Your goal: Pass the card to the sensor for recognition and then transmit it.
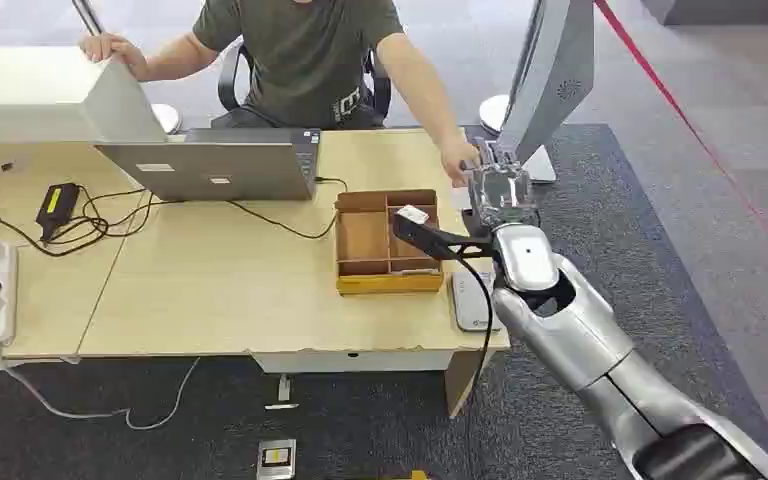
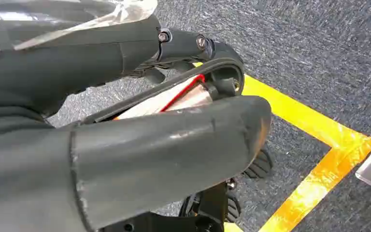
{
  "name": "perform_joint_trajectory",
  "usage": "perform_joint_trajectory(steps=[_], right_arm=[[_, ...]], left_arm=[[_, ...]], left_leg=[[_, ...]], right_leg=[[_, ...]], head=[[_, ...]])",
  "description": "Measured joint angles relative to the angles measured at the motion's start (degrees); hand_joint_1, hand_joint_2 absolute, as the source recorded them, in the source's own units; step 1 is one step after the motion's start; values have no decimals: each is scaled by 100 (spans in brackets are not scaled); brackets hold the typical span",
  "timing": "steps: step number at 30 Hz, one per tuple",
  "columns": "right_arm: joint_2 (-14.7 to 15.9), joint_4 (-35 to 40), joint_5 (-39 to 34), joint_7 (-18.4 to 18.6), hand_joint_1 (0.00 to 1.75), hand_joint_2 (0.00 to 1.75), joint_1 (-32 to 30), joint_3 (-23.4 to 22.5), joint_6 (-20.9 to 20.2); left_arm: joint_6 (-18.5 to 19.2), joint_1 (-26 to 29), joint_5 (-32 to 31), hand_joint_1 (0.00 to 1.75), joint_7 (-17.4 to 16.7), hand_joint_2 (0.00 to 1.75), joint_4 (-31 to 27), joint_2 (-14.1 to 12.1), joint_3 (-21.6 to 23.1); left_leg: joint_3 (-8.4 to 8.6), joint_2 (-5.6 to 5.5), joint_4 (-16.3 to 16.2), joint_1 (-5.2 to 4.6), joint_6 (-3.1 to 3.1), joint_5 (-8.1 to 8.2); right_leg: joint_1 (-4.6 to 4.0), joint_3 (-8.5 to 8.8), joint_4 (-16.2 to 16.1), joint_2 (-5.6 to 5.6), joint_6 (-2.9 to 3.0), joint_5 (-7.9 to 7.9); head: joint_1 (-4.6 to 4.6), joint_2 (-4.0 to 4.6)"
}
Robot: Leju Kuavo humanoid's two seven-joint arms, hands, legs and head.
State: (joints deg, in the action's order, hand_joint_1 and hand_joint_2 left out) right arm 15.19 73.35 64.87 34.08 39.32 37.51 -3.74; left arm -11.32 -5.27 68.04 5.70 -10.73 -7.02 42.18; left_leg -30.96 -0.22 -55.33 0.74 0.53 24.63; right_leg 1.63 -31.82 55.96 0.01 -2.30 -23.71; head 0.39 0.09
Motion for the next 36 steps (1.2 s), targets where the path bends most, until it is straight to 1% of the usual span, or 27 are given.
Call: perform_joint_trajectory(steps=[12, 16, 23, 31, 36], right_arm=[[-39, -155, -76, -31, 175, 175, -8, -2, -42], [11, -168, -103, -13, 175, 175, -60, -9, -151], [35, -166, -103, -33, 175, 175, -170, -13, -168], [-44, -201, -118, -199, 175, 175, -191, -9, -90], [-98, -313, -118, -223, 175, 175, -258, -9, -11]], left_arm=[[63, 0, -37, 0, 28, 0, 0, 0, 0], [70, 2, -11, 0, -9, 0, 0, 0, 0], [-17, 3, 87, 0, -11, 0, 0, 0, -9], [-107, 2, 192, 0, -37, 0, 0, 15, -24], [-122, 2, 205, 0, -70, 0, 0, 33, -44]], left_leg=[[0, 1, 0, 0, 0, 0], [0, 1, 0, 0, 0, 0], [2, 1, 0, 0, 0, 0], [1, 1, 0, 1, 0, 0], [0, 1, 0, 0, 0, 0]], right_leg=[[0, -1, 0, 0, 0, 0], [0, -1, -1, 0, 0, 0], [0, -1, 0, 0, 0, 0], [0, 0, 0, 0, 0, 0], [0, 0, -1, 0, 0, 0]], head=[[2, -2], [2, -2], [2, 0], [2, -2], [0, 0]])
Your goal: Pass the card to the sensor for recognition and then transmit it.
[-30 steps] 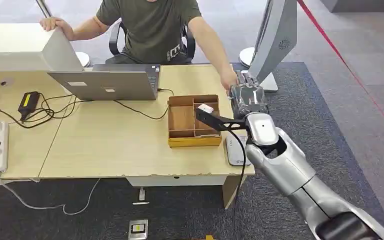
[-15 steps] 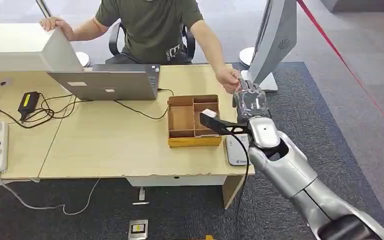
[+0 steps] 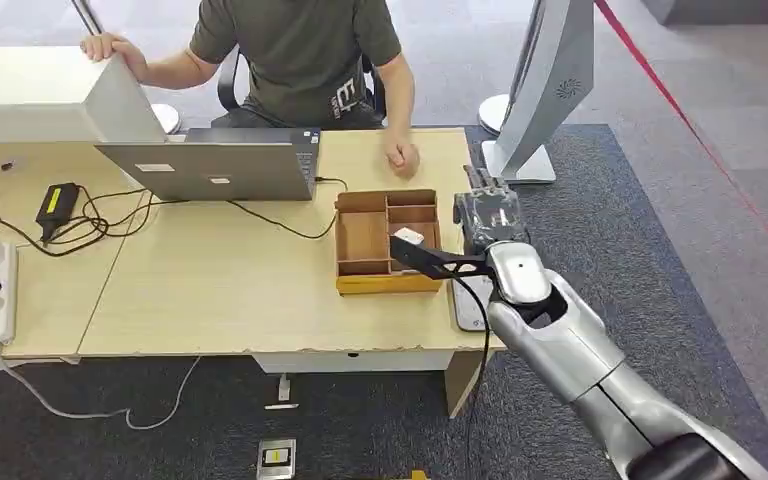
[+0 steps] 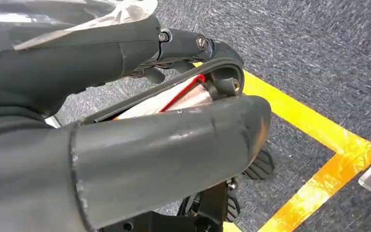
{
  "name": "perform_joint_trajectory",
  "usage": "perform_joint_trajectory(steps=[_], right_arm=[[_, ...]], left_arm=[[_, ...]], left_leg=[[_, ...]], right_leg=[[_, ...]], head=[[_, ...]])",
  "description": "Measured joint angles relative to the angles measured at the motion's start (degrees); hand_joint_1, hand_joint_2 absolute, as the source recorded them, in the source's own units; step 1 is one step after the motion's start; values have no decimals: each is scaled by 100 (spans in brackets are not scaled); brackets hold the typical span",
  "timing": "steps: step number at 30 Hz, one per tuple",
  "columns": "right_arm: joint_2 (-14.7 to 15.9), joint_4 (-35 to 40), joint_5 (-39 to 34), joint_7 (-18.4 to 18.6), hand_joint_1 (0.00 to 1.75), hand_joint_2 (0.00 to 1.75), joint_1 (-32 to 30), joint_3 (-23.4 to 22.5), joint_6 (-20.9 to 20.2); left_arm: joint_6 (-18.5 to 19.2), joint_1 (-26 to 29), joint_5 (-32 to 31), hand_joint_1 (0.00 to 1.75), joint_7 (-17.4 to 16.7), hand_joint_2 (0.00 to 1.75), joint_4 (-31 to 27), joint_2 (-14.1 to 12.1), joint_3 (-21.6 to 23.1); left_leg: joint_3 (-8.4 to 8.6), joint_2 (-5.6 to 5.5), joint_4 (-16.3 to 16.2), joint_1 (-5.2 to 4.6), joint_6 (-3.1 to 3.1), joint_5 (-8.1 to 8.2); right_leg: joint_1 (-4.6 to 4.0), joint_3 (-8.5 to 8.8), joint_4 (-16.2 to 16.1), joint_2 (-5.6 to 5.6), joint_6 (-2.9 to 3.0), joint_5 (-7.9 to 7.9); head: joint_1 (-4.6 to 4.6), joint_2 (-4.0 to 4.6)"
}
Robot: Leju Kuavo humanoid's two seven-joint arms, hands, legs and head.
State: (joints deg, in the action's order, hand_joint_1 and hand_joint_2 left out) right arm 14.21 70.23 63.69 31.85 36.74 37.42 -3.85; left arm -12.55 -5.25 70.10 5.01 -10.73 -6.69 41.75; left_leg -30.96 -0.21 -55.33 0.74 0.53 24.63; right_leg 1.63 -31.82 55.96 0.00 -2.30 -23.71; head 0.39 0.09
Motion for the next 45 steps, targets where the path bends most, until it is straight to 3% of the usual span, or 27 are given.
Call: perform_joint_trajectory(steps=[28, 45], right_arm=[[264, -483, -90, 7, 175, 175, -360, -315, 190], [214, -844, -251, -203, 175, 175, -581, -334, 415]], left_arm=[[37, 1, -120, 0, 131, 0, 0, 11, -11], [-7, -1, -197, 0, 109, 0, 0, 11, -11]], left_leg=[[0, 0, 0, -1, 0, 0], [0, 0, 0, -1, 0, 0]], right_leg=[[1, 0, -1, 0, 0, 0], [0, 0, 0, 0, 0, 0]], head=[[2, 0], [2, 0]])
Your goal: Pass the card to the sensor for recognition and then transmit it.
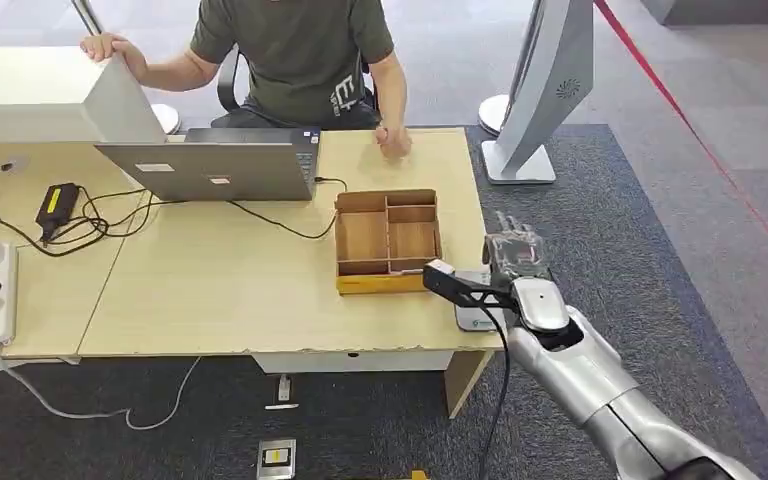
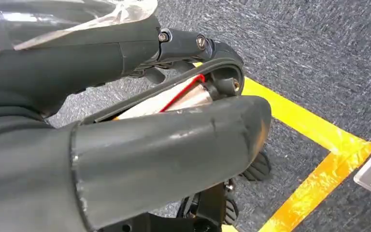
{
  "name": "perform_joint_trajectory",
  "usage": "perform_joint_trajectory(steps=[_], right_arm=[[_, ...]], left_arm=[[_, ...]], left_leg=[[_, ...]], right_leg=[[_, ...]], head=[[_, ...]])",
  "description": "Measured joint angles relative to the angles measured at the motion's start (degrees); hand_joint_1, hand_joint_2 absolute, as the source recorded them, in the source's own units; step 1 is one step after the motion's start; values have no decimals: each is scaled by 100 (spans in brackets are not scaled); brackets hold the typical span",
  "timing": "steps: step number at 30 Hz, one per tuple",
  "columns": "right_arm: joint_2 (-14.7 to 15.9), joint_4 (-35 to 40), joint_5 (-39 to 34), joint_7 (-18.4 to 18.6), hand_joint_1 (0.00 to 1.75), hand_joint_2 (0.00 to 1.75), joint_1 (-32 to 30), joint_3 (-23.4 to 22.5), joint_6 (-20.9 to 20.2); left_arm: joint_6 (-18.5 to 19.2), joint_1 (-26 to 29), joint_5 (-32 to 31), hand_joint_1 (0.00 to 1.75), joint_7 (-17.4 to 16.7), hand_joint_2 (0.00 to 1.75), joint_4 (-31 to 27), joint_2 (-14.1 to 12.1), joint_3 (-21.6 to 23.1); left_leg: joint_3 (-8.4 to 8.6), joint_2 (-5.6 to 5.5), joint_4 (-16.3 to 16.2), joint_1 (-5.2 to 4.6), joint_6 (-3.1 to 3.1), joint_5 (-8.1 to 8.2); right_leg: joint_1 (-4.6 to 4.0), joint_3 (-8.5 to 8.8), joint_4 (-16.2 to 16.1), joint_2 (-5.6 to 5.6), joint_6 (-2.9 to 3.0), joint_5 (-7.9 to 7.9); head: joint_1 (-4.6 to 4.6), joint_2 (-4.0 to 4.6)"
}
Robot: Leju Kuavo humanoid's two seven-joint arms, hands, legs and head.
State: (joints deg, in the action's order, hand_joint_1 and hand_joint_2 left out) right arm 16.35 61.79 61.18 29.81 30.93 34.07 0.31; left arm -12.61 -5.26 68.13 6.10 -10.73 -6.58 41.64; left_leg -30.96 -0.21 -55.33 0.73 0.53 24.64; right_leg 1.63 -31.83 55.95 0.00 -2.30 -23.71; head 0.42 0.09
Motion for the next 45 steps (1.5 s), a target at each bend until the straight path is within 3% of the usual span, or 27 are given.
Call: perform_joint_trajectory(steps=[34, 45], right_arm=[[-195, -234, -122, -9, 175, 175, -313, 96, -9], [-57, 13, -463, 203, 175, 175, -519, 96, -61]], left_arm=[[66, -1, -190, 0, -6, 0, 0, -33, 0], [77, 1, -240, 0, -52, 0, 0, -52, 9]], left_leg=[[2, 0, 0, 0, 0, 0], [14, 3, 0, 0, 0, 0]], right_leg=[[0, 0, 0, 0, 0, 0], [0, 12, -1, 0, 0, 0]], head=[[-2, 0], [-2, -2]])
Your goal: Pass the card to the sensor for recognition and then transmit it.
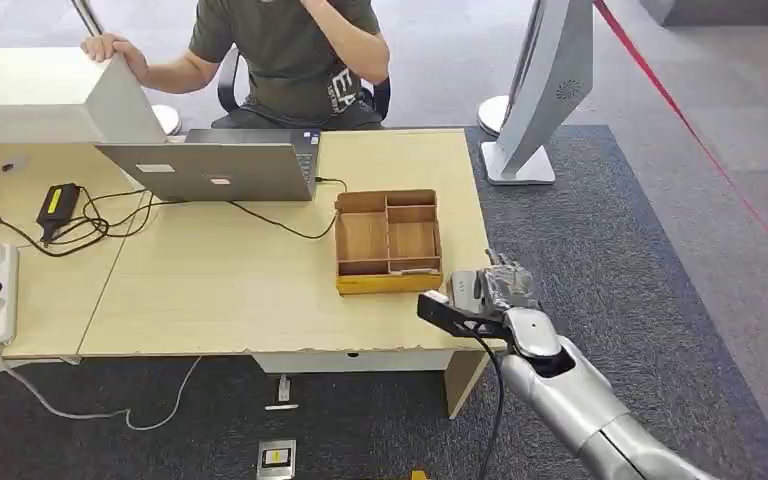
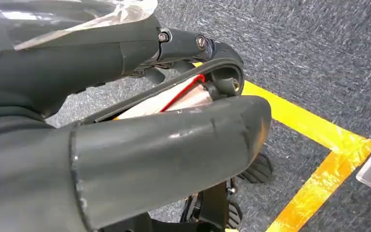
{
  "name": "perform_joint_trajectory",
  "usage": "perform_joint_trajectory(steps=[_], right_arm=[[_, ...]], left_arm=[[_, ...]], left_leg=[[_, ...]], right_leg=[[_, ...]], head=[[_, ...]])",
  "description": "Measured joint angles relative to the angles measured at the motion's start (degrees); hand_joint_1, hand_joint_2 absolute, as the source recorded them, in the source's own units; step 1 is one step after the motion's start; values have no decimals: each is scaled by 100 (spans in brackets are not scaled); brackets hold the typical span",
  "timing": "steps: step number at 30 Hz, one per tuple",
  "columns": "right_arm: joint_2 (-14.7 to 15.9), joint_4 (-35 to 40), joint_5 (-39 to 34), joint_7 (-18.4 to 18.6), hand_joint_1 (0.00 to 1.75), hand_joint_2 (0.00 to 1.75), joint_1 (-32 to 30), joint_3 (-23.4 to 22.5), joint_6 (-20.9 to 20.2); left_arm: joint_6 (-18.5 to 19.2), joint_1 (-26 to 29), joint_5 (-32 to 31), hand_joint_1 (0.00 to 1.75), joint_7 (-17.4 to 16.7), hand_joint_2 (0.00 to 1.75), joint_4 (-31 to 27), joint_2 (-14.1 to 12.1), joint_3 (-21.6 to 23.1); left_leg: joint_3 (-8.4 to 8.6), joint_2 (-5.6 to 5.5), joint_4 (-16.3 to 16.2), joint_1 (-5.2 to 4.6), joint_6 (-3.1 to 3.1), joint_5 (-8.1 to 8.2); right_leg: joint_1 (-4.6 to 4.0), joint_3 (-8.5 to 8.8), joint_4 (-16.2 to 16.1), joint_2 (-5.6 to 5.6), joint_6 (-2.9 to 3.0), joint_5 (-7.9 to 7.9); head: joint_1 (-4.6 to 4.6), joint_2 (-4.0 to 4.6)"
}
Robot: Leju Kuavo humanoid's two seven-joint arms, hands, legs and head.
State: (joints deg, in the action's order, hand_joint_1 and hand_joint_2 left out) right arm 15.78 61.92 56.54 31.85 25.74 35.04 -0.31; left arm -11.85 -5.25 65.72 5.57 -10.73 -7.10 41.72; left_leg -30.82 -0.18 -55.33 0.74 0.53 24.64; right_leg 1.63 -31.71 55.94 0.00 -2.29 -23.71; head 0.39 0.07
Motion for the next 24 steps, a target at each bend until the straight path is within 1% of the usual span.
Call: perform_joint_trajectory(steps=[9, 13, 19, 24], right_arm=[[74, 201, -4, 96, 175, 175, -81, 20, -90], [120, 374, 13, 221, 175, 175, -96, 35, -253], [186, 577, 20, 290, 175, 175, -78, 35, -341], [302, 920, 136, 496, 175, 175, 111, 33, -586]], left_arm=[[0, -1, 28, 0, 31, 0, 0, -2, 0], [-9, 2, 37, 0, -11, 0, 0, -2, 0], [-11, 1, 33, 0, -17, 0, 0, -2, 0], [9, 0, 13, 0, -4, 0, 0, -2, 0]], left_leg=[[1, 1, 0, 0, 0, -1], [-1, 0, 0, 0, 0, -1], [-2, 0, 0, 0, 0, -1], [-1, 1, 0, 0, 0, -1]], right_leg=[[0, 1, 0, 0, 0, 1], [0, 1, 1, 0, 0, 1], [0, 1, 1, 0, 0, 1], [0, 0, 1, 0, 0, 2]], head=[[2, 2], [0, 0], [2, 2], [2, 2]])
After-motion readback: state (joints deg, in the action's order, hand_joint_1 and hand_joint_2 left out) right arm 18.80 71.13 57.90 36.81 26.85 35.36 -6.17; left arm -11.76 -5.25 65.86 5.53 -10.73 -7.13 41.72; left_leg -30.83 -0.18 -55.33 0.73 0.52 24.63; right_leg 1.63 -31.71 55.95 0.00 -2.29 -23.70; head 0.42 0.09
